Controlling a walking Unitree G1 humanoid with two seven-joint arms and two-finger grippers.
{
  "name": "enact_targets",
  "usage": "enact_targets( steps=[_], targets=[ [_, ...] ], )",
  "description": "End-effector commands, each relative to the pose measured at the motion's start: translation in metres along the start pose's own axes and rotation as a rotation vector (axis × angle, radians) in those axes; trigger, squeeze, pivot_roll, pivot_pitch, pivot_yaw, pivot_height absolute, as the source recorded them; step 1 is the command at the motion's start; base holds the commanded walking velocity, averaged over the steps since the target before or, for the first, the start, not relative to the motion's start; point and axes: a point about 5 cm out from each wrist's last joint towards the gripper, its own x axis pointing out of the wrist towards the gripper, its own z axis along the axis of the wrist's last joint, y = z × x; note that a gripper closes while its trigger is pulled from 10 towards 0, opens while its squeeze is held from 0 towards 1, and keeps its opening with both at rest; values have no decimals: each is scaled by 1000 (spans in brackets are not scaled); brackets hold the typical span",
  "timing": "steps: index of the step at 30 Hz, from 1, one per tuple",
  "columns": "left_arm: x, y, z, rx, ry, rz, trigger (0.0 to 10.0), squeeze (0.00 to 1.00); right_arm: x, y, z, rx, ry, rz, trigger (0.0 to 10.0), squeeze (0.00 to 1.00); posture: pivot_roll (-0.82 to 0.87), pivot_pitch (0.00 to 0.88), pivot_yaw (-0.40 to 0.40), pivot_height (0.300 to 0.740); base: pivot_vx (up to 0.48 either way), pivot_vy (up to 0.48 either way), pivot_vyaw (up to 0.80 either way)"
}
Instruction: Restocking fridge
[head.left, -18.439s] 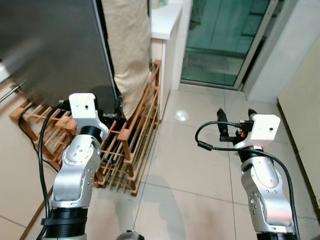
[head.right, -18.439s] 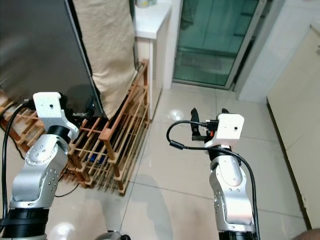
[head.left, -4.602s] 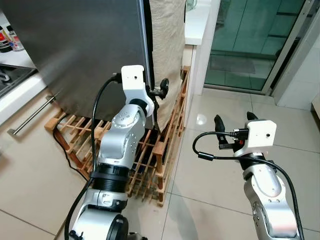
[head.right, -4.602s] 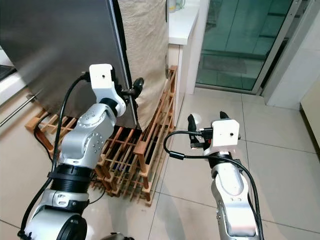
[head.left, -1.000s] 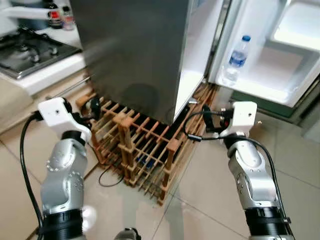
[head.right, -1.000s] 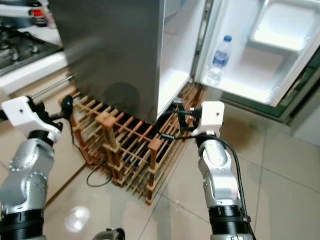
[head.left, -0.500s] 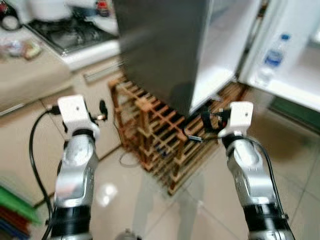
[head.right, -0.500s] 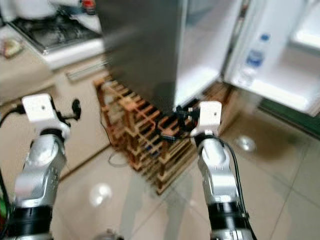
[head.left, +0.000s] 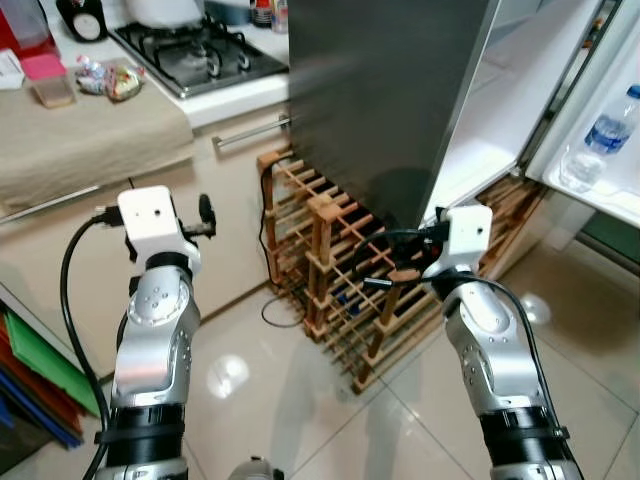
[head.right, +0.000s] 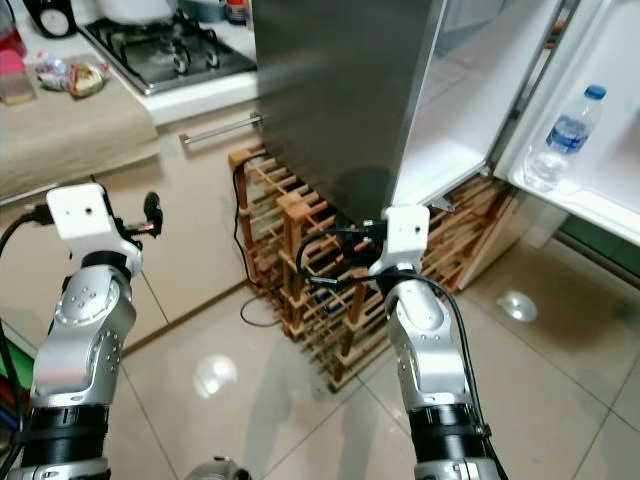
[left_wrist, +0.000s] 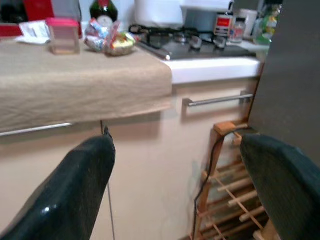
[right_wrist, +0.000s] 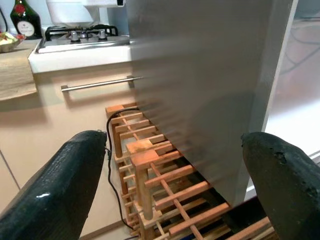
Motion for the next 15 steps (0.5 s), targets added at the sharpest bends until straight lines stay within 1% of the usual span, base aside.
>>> enact_targets(
  steps=[1,2,5,8,9,10,12,15],
  targets=[
    [1,1,7,34,-18,22,10000,0,6,3,7,-30,-22,2,10000,106,18,0,-12,740,480,0,431],
    [1,1,7,37,-17,21,10000,0,6,2,5,-53,-5,-4,10000,122,18,0,-12,740,480,0,413],
    [1,-3,7,49,-14,10,10000,0,5,2,2,-56,7,2,10000,125,19,0,-7,740,480,0,415],
    [1,-6,7,26,-19,5,10000,0,3,2,1,-45,9,9,10000,129,16,0,-7,740,0,0,413],
    [2,-7,6,30,-14,1,10000,0,2,1,2,-31,2,13,10000,133,17,0,-7,740,0,0,413],
    [2,-9,7,18,-11,-8,10000,0,1,1,3,-20,-7,17,10000,133,15,0,-6,740,0,0,413],
    [2,-11,8,31,-16,-24,10000,0,0,1,4,-3,-19,14,10000,129,15,0,-6,740,0,0,416],
    [2,-11,6,47,-4,-19,10000,0,1,1,4,-1,-21,15,10000,133,15,0,-7,740,0,0,413]
  ],
)
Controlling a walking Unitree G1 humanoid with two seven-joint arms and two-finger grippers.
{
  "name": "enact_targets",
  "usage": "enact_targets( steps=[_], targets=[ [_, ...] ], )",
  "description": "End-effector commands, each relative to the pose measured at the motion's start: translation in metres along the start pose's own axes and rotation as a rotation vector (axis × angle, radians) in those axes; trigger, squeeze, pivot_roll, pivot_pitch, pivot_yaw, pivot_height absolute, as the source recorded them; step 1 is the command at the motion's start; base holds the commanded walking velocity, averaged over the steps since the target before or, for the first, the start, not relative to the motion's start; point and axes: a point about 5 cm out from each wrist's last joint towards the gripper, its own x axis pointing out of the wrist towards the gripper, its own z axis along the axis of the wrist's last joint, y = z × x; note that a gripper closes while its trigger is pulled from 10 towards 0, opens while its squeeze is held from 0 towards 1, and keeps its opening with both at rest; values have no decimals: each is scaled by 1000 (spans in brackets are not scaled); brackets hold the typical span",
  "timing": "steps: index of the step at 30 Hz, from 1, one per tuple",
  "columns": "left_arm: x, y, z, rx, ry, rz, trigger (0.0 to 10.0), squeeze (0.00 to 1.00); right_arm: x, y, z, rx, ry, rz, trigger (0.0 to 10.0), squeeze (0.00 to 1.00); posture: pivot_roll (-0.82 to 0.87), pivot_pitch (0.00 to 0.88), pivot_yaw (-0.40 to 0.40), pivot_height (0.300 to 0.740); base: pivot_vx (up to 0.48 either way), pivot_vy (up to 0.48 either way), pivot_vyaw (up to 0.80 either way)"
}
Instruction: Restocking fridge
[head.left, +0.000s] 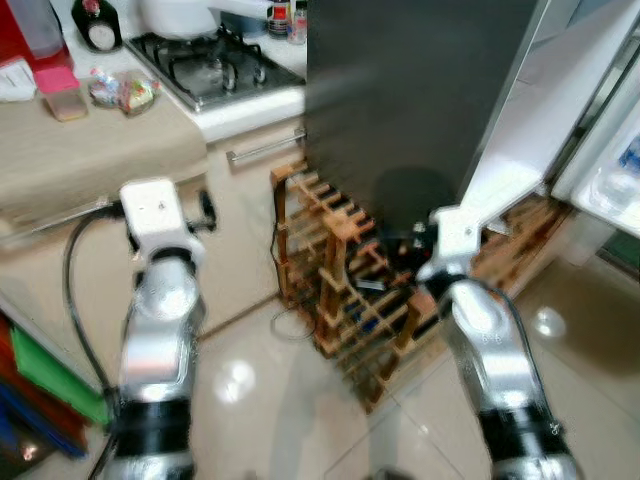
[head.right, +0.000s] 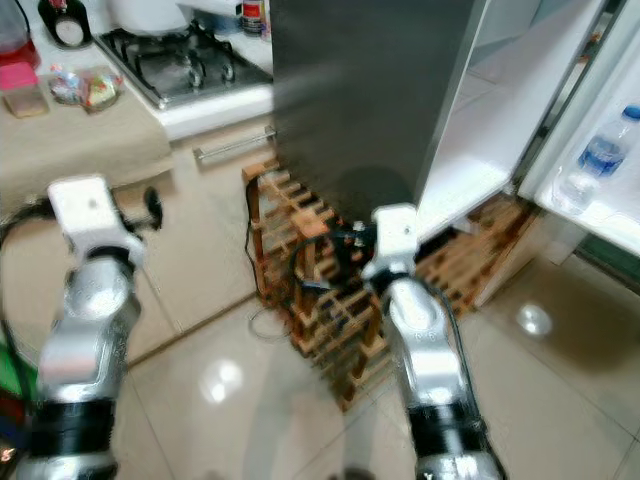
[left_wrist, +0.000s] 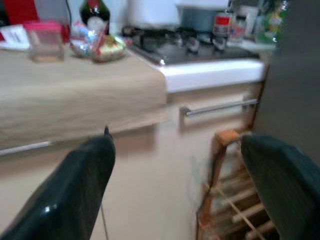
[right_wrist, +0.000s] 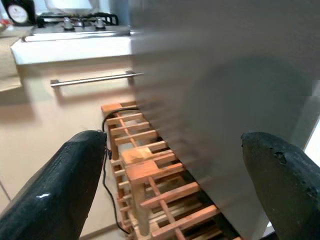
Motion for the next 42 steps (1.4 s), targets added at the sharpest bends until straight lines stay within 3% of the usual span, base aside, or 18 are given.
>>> enact_targets(
  steps=[1,14,18,21,22,23,24,27,29,32,34,35,37,38,39,42],
  targets=[
    [0,9,-1,29,8,34,10000,0,3,9,8,11,-37,37,10000,133,16,0,-9,740,0,0,413],
    [-5,12,-4,-7,2,39,10000,0,6,17,15,-7,-55,109,10000,176,19,0,-29,740,0,0,412],
    [-7,5,-2,7,-9,15,10000,0,5,20,15,-4,-53,134,10000,208,17,0,-26,740,0,0,414],
    [-7,1,-1,60,-7,6,10000,0,4,20,14,-18,-42,135,10000,294,14,0,-21,740,0,-160,413],
    [-7,1,-1,81,-7,12,10000,75,4,21,13,-18,-41,137,10000,318,14,0,-21,740,0,-480,406],
    [-7,0,-1,75,0,15,10000,75,4,21,13,-30,-34,135,10000,318,11,0,-19,740,0,-480,406],
    [-6,-2,0,80,-1,12,10000,173,4,22,12,-43,-27,140,10000,392,9,0,-17,740,0,-480,0],
    [-6,-6,0,76,-2,-3,10000,153,4,23,11,-53,-20,135,10000,412,5,0,-16,740,0,-480,0],
    [-7,-6,-1,68,3,-2,10000,0,6,21,15,-34,-36,114,10000,424,0,0,-15,740,0,-474,0],
    [-6,-6,-2,38,15,19,10000,0,6,17,20,-13,-57,89,10000,420,-2,0,-14,740,0,0,0],
    [-5,-8,0,34,8,13,10000,0,7,12,22,-23,-73,41,10000,396,-1,0,-7,740,0,0,425],
    [-4,-8,-1,35,10,12,10000,0,8,10,21,-29,-66,11,10000,208,3,0,-1,740,0,0,688],
    [2,-4,-3,39,26,22,10000,0,11,6,18,-21,-46,-40,10000,0,11,0,21,740,0,0,0],
    [7,1,-5,32,43,37,10000,0,12,2,18,60,-71,-90,10000,0,12,0,38,740,0,0,0],
    [7,1,-5,32,43,37,10000,0,12,2,18,60,-71,-90,10000,0,12,0,38,740,0,0,0],
    [10,5,-8,6,90,63,10000,0,7,-25,21,204,-96,-323,10000,0,8,0,61,740,0,0,0]
  ],
)
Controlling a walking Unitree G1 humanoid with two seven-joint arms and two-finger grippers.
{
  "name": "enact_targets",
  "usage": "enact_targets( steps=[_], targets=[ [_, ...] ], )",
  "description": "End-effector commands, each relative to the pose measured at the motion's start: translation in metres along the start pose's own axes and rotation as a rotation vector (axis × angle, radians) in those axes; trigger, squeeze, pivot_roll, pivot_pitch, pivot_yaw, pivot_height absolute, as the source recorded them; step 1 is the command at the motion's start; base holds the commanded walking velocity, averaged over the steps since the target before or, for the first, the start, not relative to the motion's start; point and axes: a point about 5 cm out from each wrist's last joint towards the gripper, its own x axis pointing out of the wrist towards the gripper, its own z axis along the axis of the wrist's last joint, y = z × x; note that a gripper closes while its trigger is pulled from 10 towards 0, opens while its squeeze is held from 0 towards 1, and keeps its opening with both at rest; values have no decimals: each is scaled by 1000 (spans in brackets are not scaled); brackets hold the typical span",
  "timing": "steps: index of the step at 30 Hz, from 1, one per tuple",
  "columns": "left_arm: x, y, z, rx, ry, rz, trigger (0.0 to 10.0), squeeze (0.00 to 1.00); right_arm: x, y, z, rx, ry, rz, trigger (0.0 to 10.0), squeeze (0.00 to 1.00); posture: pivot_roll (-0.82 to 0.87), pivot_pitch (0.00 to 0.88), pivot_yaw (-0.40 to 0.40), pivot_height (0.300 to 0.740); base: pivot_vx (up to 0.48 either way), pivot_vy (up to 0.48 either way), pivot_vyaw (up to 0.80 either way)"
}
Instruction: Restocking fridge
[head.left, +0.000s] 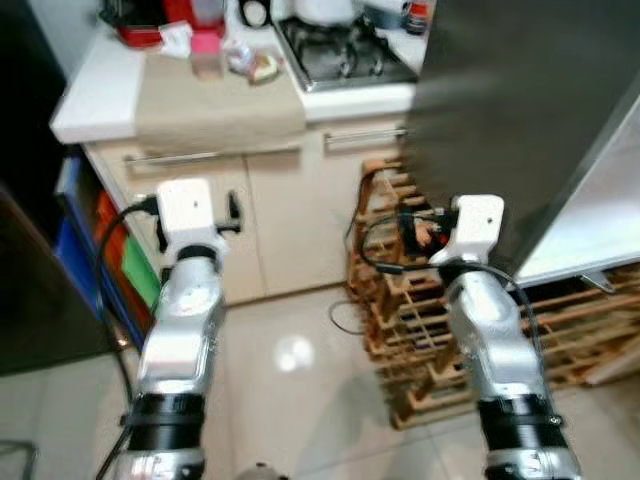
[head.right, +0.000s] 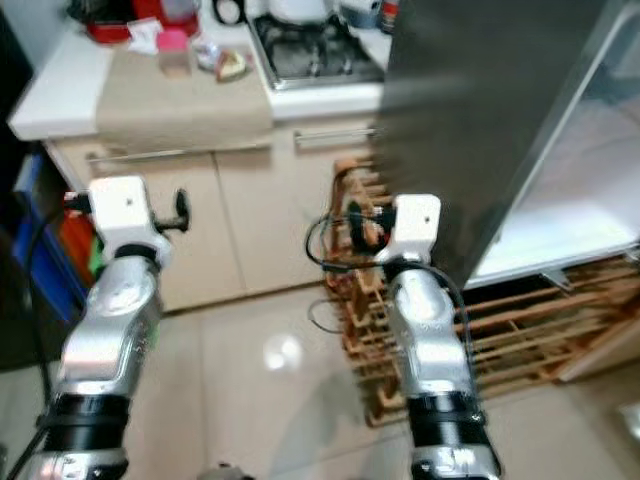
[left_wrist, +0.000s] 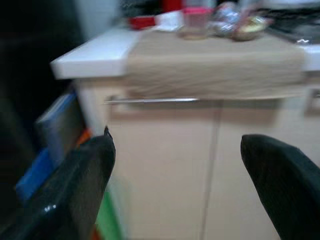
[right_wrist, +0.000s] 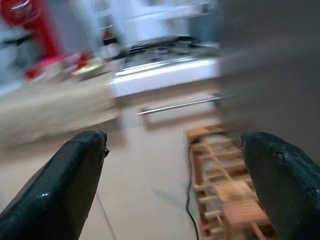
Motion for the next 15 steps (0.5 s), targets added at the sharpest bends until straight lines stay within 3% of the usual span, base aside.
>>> enact_targets(
  steps=[1,7,11,15],
  targets=[
    [0,-1,0,-4,16,9,10000,0,-2,-28,3,37,7,-158,10000,0,6,0,68,740,0,0,0],
    [-4,0,-2,-9,13,9,10000,0,-9,-33,-1,-45,32,-102,10000,0,0,0,69,740,0,0,0],
    [1,-8,6,9,-48,-52,10000,0,-10,-14,-5,-129,44,26,10000,0,2,0,27,740,0,0,109],
    [5,-18,14,21,-92,-124,10000,0,-7,-6,-3,-220,37,89,10000,0,-2,0,13,740,0,0,0]
  ],
)
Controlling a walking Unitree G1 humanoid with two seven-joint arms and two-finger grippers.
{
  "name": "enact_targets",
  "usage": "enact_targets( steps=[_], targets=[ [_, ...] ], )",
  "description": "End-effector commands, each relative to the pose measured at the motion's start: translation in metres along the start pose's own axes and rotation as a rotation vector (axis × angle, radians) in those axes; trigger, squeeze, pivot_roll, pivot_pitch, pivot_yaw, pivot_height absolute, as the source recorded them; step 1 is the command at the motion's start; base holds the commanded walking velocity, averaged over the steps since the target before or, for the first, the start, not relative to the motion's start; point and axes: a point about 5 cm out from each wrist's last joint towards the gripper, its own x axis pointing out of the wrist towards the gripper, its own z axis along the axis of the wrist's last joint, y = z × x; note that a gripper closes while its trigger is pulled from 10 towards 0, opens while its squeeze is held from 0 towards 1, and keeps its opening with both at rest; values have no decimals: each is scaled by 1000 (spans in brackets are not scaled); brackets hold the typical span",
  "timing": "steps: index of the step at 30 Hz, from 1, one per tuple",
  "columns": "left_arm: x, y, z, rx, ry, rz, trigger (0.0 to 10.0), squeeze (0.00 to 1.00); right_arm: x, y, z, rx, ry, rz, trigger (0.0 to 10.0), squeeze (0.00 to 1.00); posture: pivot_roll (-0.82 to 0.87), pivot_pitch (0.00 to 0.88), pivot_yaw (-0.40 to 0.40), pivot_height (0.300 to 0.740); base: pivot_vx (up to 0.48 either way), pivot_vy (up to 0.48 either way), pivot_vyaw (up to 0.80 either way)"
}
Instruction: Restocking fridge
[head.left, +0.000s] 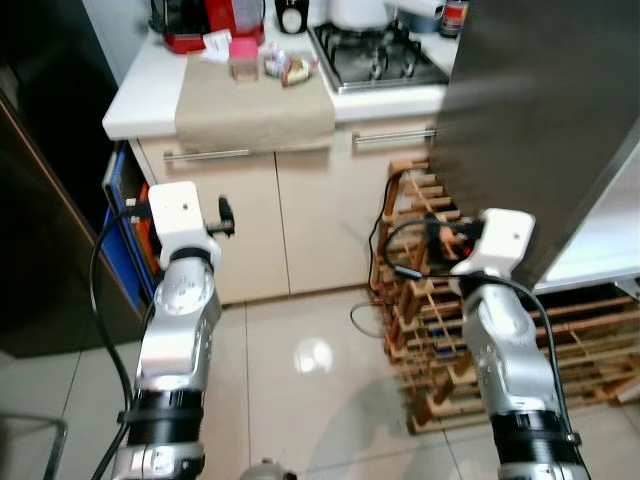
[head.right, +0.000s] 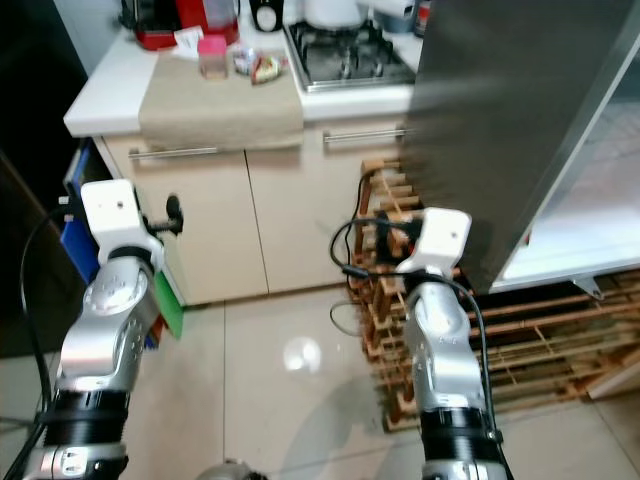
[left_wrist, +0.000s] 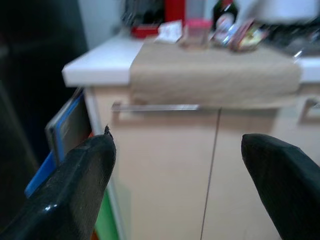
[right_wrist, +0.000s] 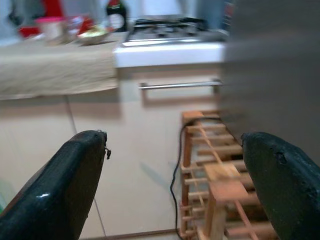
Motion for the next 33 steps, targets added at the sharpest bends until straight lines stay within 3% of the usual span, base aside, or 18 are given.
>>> enact_targets(
  steps=[1,4,9,14,27,33],
  targets=[
    [5,-6,6,-2,-25,-49,10000,0,5,4,10,-71,-32,22,10000,0,-4,0,11,740,0,0,431],
    [9,-15,21,-29,-82,-100,10000,0,7,3,17,-114,-57,20,10000,0,-16,0,11,740,0,0,0],
    [8,-20,20,-53,-90,-106,10000,0,8,6,20,-80,-77,37,10000,0,-36,0,14,740,0,0,0],
    [9,-31,19,-57,-88,-144,10000,0,9,15,25,-119,-96,88,10000,0,-48,0,24,740,0,0,508],
    [8,-29,16,-72,-69,-173,10000,0,7,15,21,-19,-92,77,10000,59,-41,0,45,740,20,0,492],
    [14,-28,20,-63,-85,-171,10000,0,12,15,26,-81,-117,39,10000,0,-37,0,52,740,480,0,222]
  ],
)
